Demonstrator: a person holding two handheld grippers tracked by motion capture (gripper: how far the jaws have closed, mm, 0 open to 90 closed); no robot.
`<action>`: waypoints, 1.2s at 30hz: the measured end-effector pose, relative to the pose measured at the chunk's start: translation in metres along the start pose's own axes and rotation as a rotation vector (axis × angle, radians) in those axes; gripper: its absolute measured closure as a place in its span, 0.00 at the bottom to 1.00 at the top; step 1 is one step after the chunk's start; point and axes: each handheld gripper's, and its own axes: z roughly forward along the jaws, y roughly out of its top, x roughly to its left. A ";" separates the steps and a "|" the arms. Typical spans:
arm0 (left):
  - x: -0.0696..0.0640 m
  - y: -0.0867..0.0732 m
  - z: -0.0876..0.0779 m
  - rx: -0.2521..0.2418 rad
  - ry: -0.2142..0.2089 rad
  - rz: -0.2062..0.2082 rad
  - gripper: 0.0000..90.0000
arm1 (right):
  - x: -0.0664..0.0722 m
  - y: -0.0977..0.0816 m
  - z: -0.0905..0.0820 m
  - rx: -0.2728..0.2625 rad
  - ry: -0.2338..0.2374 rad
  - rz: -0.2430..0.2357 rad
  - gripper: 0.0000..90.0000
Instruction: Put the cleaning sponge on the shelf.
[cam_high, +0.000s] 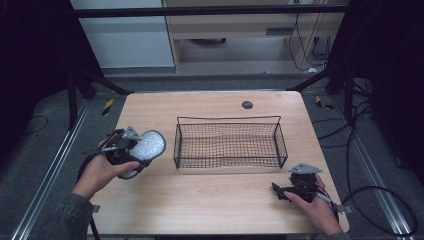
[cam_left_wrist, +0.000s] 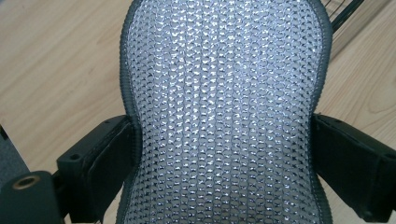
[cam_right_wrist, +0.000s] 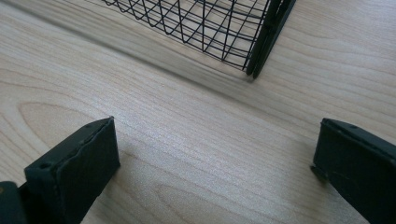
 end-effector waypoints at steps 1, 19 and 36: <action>-0.001 0.004 -0.001 -0.004 -0.001 0.004 0.09 | 0.000 0.000 0.000 0.000 0.000 0.000 0.00; -0.024 0.084 -0.003 -0.042 -0.016 0.151 0.09 | 0.000 0.001 0.001 0.001 0.000 -0.001 0.00; -0.053 0.137 0.021 -0.044 -0.060 0.266 0.09 | -0.002 0.002 0.002 0.001 0.001 -0.015 0.00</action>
